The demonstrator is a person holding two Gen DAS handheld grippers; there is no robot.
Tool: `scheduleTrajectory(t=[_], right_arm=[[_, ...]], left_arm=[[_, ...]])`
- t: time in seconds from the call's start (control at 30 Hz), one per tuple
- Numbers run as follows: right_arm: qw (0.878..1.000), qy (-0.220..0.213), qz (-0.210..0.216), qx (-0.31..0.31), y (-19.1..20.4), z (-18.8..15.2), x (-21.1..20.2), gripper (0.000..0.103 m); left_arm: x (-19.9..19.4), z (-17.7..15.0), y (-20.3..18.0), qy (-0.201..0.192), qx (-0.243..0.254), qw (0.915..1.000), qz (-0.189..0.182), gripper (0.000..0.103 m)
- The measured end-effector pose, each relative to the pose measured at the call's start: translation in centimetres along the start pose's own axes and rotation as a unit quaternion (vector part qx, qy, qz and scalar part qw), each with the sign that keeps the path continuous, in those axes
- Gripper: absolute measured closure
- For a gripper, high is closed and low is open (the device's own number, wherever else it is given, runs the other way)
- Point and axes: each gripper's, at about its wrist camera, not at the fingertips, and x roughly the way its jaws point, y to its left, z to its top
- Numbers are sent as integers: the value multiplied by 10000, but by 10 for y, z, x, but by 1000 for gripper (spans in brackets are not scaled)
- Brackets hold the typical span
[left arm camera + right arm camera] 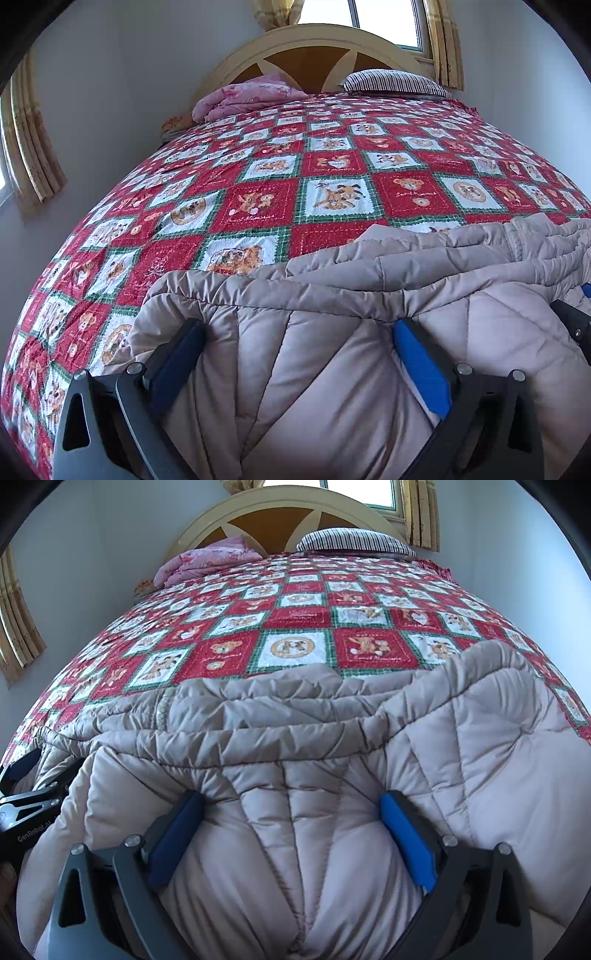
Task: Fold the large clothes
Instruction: 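Press the folded jacket flat with both tools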
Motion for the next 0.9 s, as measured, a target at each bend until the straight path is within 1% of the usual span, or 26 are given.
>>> scheduleTrajectory(t=[0.33,0.63,0.9], right_arm=[[10000,38,-68,-28,2,1,3,2],[9999,50,-94,-42,2,1,4,2],[9997,82,-200,-89,4,1,5,2]], left_arm=[[5,1,0,103,9,9999,-22,1],[6,1,0,118,16,9999,-9,1],[6,1,0,124,19,9999,-9,1]])
